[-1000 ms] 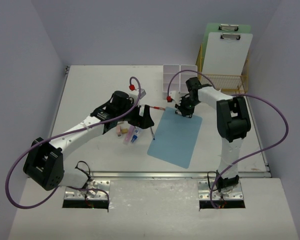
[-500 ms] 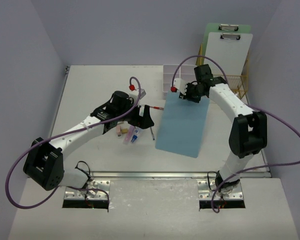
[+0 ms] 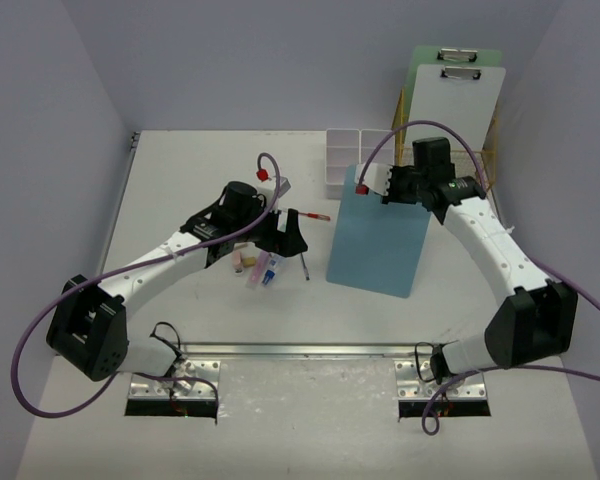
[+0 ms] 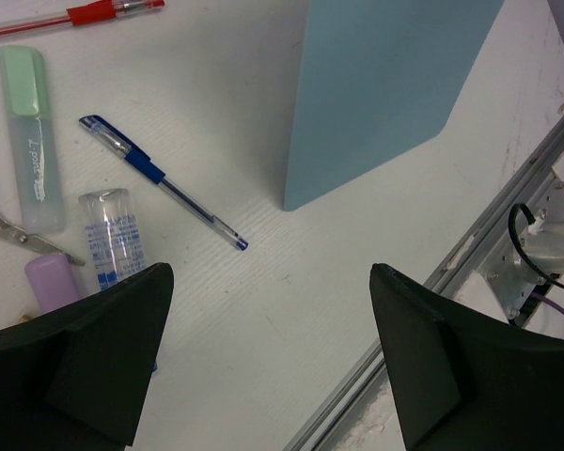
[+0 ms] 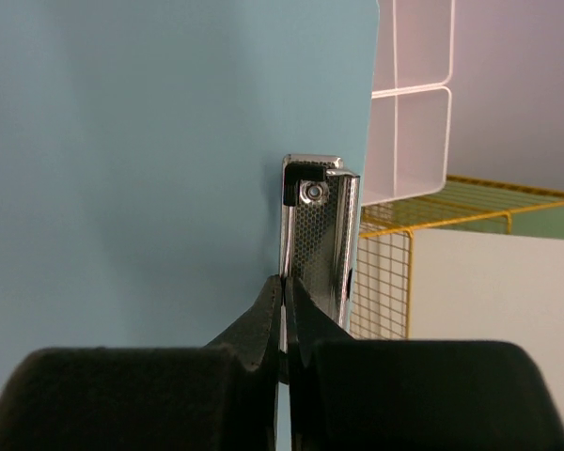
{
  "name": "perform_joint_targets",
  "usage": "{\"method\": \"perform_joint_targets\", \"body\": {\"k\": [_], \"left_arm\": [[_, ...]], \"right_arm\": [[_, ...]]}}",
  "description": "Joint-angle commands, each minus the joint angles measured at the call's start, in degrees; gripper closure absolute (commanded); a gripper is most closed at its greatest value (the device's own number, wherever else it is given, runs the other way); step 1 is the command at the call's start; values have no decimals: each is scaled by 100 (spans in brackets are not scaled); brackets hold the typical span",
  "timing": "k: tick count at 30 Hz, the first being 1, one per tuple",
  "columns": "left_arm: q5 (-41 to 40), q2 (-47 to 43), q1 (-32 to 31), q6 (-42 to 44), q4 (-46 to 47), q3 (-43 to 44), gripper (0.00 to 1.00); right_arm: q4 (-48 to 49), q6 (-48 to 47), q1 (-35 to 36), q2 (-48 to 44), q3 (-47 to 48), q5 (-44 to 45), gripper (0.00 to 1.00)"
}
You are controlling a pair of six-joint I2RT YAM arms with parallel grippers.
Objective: Organize the desk
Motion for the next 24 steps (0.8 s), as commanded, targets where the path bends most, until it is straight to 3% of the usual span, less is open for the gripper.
{"method": "perform_joint_targets", "body": {"k": [1,15,18,20,24], "left_arm": [[-1,-105,62,-93,130,223,16],[-19,-60,62,-104,70,293,16],[-45,-79,63,-75,42,284,13],[-51,-99,68,-43,33,272,0],[-106,-152,71,3,46,210,0]], "right_arm": [[848,-364,26,-585,-265,167,100],[1225,-819,-76,-841,202,312,100],[1262,-911,-168,-830,403,266,100],[1273,-974,-185,-844,469,258,100],[1353,-1161,-243,-926,592,225,100]]}}
